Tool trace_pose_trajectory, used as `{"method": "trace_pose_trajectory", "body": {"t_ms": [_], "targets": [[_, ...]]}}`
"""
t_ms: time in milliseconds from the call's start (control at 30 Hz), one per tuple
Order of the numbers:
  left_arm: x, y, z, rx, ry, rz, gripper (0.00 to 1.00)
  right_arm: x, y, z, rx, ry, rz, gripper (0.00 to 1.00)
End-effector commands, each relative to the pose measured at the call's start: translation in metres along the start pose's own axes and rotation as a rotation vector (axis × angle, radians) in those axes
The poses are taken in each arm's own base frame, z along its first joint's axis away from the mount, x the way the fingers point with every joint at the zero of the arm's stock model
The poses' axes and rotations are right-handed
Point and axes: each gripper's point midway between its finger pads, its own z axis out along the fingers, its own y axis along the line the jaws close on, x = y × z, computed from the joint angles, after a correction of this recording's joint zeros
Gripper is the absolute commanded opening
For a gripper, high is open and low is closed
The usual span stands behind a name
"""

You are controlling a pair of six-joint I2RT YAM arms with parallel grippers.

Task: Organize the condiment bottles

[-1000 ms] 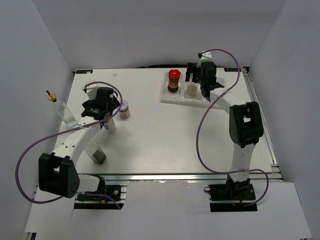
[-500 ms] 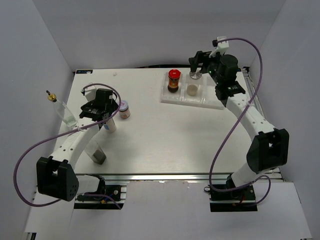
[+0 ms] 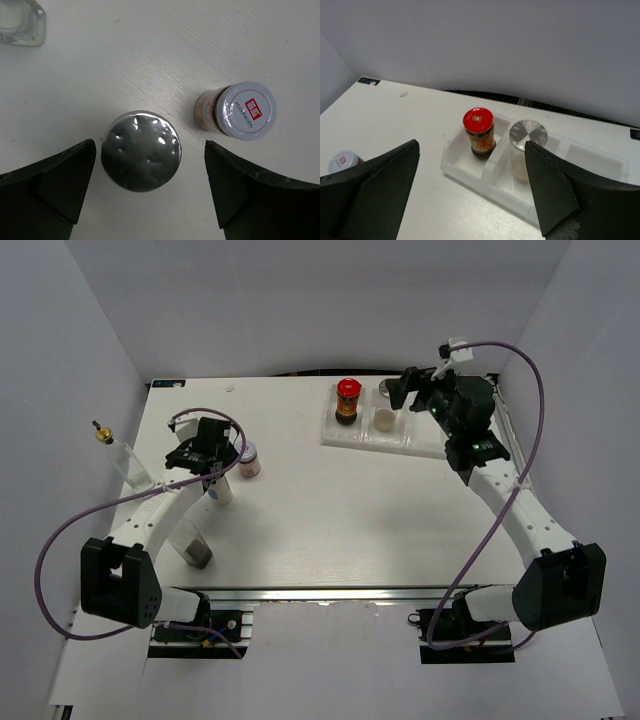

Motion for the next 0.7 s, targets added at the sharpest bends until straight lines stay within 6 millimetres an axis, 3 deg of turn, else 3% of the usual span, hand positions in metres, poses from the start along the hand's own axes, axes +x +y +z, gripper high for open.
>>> {"method": "trace_pose_trajectory", "body": {"t_ms": [0, 33, 100, 133, 233, 300, 333, 367, 400, 433, 467, 567, 600, 667], "targets": [[-0.005, -0.015, 0.008, 0.042, -0.008, -0.01, 0.98, -0.009, 0.011, -0.02, -0.042, -0.031, 0.024, 0.89], [-0.007, -0.016, 0.01, 0.034, -0.018, -0.011, 0.98, -0.001, 0.014, -0.024, -0.056, -0.021, 0.031, 0.89], [-0.008, -0.019, 0.014, 0.017, -0.013, 0.002, 0.95, -0.008, 0.025, -0.036, -0.104, -0.047, 0.06, 0.89], [-0.007, -0.016, 0.015, -0.003, -0.003, 0.017, 0.89, 0.0, 0.027, -0.04, -0.114, -0.036, 0.07, 0.89], [-0.002, -0.017, 0.018, -0.003, 0.014, 0.024, 0.74, -0.006, 0.032, -0.057, -0.128, -0.057, 0.09, 0.9], [0.001, -0.015, 0.017, 0.001, 0.019, 0.026, 0.49, -0.002, 0.032, -0.064, -0.124, -0.058, 0.104, 0.89], [0.002, -0.014, 0.016, 0.0, 0.024, 0.028, 0.32, 0.001, 0.034, -0.067, -0.13, -0.055, 0.107, 0.89], [0.002, -0.015, 0.014, 0.008, 0.027, 0.03, 0.07, 0.007, 0.034, -0.074, -0.134, -0.046, 0.113, 0.89], [-0.003, -0.015, 0.007, 0.02, 0.018, 0.032, 0.0, 0.01, 0.035, -0.077, -0.135, -0.042, 0.124, 0.89], [-0.007, -0.017, 0.003, 0.031, 0.009, 0.031, 0.0, 0.01, 0.035, -0.083, -0.125, -0.052, 0.134, 0.89], [-0.011, -0.019, -0.003, 0.042, -0.004, 0.035, 0.0, 0.024, 0.027, -0.085, -0.086, -0.035, 0.147, 0.89], [-0.036, -0.044, -0.034, 0.161, -0.078, 0.033, 0.0, 0.035, 0.003, -0.095, 0.061, -0.039, 0.192, 0.9], [-0.041, -0.063, -0.048, 0.242, -0.096, 0.033, 0.0, 0.049, -0.007, -0.099, 0.121, -0.008, 0.204, 0.89], [-0.059, -0.089, -0.074, 0.36, -0.142, 0.057, 0.0, 0.058, -0.022, -0.104, 0.207, 0.002, 0.222, 0.89]]}}
